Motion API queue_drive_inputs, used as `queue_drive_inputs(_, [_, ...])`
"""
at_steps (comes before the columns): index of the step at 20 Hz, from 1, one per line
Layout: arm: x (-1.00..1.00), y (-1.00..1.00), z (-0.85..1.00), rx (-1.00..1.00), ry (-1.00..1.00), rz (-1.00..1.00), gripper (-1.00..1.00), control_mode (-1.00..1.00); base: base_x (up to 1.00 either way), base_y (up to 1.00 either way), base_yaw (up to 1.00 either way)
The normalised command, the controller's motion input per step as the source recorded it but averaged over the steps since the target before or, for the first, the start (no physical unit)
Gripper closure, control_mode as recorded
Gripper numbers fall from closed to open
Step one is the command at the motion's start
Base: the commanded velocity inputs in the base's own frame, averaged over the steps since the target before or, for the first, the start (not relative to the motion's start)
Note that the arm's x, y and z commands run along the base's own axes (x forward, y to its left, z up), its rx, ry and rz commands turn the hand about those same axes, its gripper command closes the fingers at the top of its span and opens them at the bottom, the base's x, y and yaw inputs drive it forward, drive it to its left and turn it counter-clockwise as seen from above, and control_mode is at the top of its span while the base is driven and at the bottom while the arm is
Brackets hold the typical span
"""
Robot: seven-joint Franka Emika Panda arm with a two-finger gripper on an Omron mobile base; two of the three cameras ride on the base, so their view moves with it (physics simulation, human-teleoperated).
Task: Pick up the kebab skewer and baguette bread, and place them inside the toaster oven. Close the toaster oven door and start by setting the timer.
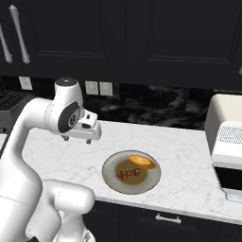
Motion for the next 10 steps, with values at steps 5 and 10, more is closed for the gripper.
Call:
queue_drive_inputs(5, [-0.02,0.00,0.00,-0.07,0.00,-0.07,-1.00,-1.00,0.00,0.00,0.00])
queue_drive_inputs(10, [-0.01,0.00,0.00,-0.02,0.00,-0.01,-1.00,1.00,-0.02,-0.01,0.00])
